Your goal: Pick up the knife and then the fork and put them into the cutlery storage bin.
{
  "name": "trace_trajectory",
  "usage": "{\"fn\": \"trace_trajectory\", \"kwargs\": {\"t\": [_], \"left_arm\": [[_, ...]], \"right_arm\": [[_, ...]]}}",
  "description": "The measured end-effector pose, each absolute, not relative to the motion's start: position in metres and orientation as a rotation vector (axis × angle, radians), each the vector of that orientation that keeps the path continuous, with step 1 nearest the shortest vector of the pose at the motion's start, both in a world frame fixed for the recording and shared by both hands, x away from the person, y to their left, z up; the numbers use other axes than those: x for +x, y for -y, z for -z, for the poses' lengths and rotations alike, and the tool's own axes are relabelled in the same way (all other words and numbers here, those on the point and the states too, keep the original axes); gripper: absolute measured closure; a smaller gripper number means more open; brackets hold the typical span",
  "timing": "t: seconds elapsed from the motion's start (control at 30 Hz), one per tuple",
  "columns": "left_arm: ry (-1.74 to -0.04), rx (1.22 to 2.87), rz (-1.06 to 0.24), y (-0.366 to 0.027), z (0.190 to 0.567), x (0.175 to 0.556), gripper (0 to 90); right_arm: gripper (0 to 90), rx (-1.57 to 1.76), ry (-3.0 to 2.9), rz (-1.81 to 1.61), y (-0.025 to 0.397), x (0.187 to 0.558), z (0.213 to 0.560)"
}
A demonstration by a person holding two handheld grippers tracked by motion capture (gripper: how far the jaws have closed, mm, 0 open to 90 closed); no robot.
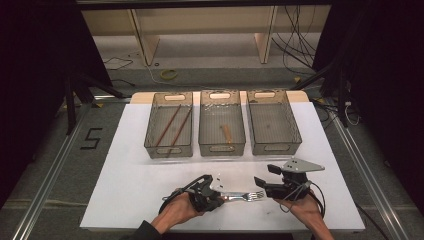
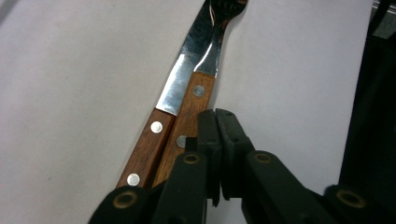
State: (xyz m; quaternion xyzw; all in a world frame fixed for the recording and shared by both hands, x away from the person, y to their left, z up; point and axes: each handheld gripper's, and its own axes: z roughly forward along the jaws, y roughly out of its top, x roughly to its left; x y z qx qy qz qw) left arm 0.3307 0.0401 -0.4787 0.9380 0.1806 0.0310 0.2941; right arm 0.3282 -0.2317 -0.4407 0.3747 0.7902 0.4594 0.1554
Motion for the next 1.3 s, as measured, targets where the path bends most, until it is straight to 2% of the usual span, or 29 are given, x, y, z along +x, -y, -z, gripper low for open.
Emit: {"fn": "trace_trajectory", "kwargs": {"t": [0.33, 0.67, 1.03, 1.3], "left_arm": [[-0.493, 2.445, -0.079, -0.064, 0.456, 0.34, 58.7], [-0.515, 2.506, -0.062, -0.075, 0.455, 0.344, 40.7], [-0.591, 2.524, -0.155, -0.091, 0.455, 0.358, 40.5], [-0.601, 2.576, -0.146, -0.094, 0.463, 0.367, 42.2]], "right_arm": [[32.8, 1.074, -2.258, -1.322, 0.233, 0.328, 0.44], [32.8, 1.074, -2.257, -1.322, 0.233, 0.328, 0.44], [32.8, 1.074, -2.26, -1.321, 0.232, 0.328, 0.44], [32.8, 1.074, -2.26, -1.325, 0.232, 0.329, 0.44]]}}
